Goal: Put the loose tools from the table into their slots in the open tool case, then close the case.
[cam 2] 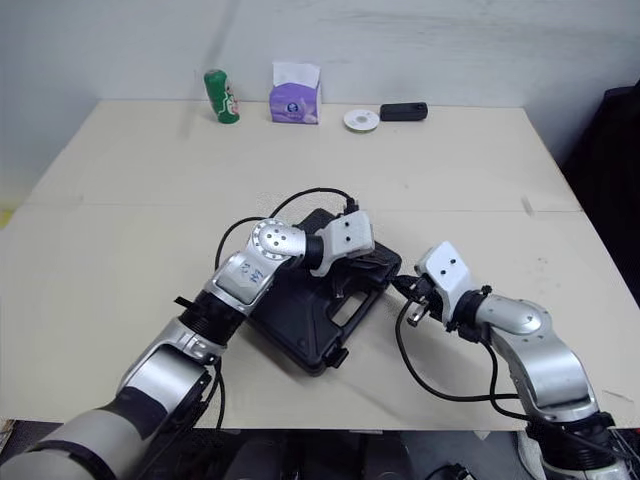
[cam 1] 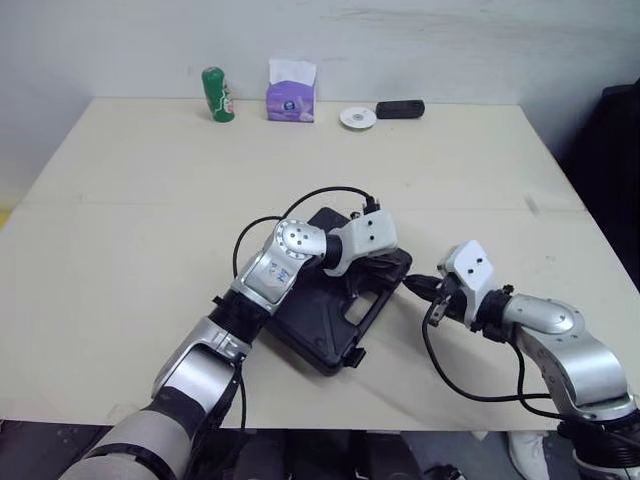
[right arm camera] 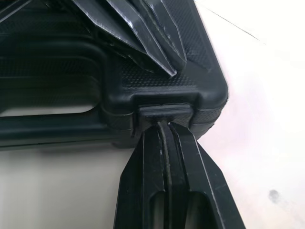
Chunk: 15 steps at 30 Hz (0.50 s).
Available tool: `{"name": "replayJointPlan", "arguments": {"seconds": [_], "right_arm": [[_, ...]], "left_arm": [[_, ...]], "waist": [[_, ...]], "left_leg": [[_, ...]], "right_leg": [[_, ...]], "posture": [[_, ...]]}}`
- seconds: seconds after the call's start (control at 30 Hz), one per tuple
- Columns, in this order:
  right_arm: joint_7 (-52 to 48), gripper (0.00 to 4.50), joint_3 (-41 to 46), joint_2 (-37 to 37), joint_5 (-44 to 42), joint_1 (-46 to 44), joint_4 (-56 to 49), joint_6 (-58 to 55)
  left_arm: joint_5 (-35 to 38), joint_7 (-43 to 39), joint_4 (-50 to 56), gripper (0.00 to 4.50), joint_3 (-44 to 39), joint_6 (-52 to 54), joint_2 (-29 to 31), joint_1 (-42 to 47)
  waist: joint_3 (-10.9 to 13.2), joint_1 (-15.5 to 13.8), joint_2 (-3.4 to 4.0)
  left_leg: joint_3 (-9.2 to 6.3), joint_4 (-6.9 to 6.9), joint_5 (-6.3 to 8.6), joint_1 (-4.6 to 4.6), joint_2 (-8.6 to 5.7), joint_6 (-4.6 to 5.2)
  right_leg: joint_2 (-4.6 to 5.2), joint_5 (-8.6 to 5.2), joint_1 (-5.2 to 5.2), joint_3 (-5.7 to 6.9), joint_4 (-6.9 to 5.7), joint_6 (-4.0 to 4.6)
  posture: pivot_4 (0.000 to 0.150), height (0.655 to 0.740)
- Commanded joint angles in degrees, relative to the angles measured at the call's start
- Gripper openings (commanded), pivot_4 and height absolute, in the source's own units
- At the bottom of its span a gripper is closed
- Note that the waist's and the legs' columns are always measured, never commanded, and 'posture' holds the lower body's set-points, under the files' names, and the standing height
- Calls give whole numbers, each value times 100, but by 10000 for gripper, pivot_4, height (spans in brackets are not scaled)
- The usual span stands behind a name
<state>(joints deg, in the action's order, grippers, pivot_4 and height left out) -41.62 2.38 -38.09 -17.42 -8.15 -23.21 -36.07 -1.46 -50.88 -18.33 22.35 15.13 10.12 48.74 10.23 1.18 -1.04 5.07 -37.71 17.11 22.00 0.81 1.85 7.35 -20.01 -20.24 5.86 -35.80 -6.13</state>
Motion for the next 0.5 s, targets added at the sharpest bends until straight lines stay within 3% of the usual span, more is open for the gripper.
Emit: {"name": "replayJointPlan", "arguments": {"seconds": [0.03,0.27,0.5], "right_arm": [[-169,932,377,-247,-46,262,-312,412],[-381,932,773,-542,-20,959,-526,929],[-890,932,681,-337,-364,1740,-709,1845]], "left_arm": [[344,-373,-126,0,-156,-317,36,-334],[1561,-1541,1002,0,-837,-780,386,-247],[1884,-2107,2248,0,-733,-449,1156,-837]], "waist": [[2,-40,3],[22,-134,19],[22,-171,21]], "left_leg": [[0,0,0,5,-1,0],[0,-6,-3,32,-6,2],[5,-5,-8,35,-17,14]], "right_leg": [[1,0,-1,2,3,0],[2,1,-27,5,-4,0],[0,10,-15,12,-1,-17]], "posture": [[1500,7400],[1500,7400],[1500,7400]]}}
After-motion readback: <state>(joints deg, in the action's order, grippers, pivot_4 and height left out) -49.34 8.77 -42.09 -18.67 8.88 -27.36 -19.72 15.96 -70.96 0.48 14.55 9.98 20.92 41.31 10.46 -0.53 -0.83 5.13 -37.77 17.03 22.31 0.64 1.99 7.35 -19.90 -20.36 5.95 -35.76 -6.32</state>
